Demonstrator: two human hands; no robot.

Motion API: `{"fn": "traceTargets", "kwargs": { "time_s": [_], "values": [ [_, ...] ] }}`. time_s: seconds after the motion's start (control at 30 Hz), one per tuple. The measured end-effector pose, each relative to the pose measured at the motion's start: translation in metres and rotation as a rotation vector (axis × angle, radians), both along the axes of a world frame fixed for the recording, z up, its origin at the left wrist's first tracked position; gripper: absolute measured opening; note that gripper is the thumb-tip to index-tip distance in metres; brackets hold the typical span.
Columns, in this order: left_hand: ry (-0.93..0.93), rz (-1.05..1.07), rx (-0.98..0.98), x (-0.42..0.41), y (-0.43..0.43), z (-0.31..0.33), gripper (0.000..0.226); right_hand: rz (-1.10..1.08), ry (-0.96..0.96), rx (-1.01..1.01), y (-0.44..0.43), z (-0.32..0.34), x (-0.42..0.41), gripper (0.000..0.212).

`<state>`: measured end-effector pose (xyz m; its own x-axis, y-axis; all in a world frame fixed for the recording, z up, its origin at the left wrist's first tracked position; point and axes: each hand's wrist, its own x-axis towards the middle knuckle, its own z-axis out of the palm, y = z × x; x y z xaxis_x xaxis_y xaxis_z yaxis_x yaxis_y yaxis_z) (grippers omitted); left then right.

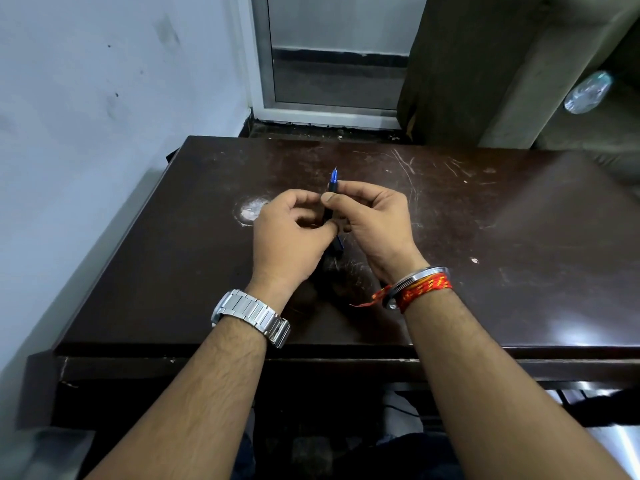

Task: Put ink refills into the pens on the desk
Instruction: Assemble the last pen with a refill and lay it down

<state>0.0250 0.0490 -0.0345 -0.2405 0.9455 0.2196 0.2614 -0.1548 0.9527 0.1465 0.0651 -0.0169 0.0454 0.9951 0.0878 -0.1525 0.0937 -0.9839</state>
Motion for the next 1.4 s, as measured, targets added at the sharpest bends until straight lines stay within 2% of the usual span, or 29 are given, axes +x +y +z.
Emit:
{"fn": "traceTargets", "kwargs": {
  "time_s": [0.1,0.23,0.37,0.47,0.53,0.67,0.8,1.0,1.33,1.4],
  "values": [
    [0.000,0.023,0.007,-0.0022,0.0004,0.0005,0.038,0.003,0.015,0.002,0.0007,-0.0002,-0.0001,0.011],
    [-0.029,-0.019,-0.017,-0.0012,0.0011,-0.0007,0.030,0.003,-0.006,0.008,0.0009,-0.0005,0.0009,0.011],
    [0.011,0.019,0.002,-0.0025,0.0014,-0.0005,0.038,0.000,0.007,-0.001,0.0011,-0.0009,0.0006,0.012],
    [-0.045,-0.009,-0.016,-0.0006,0.0019,-0.0001,0.028,0.002,0.010,0.001,0.0012,-0.0013,0.0011,0.012],
    [-0.017,-0.010,-0.015,-0.0003,0.0012,-0.0004,0.025,-0.003,-0.008,0.000,0.0011,-0.0021,0.0010,0.011],
    [0.029,0.020,0.002,-0.0029,0.0009,-0.0005,0.035,-0.010,-0.019,-0.001,0.0016,-0.0034,0.0013,0.010],
    [0.029,-0.063,-0.043,0.0009,-0.0002,0.0010,0.010,-0.015,-0.007,-0.017,0.0025,-0.0035,0.0013,0.011],
    [0.109,-0.019,0.001,-0.0014,-0.0005,0.0003,0.024,-0.051,-0.047,-0.026,0.0011,-0.0032,0.0000,0.014],
    [0.197,0.059,0.048,-0.0030,0.0008,-0.0014,0.032,-0.108,-0.136,-0.048,0.0052,-0.0061,0.0001,0.013],
    [0.194,0.090,0.043,-0.0035,0.0013,-0.0017,0.030,-0.185,-0.283,-0.085,0.0074,-0.0075,0.0011,0.030]
  ]
}}
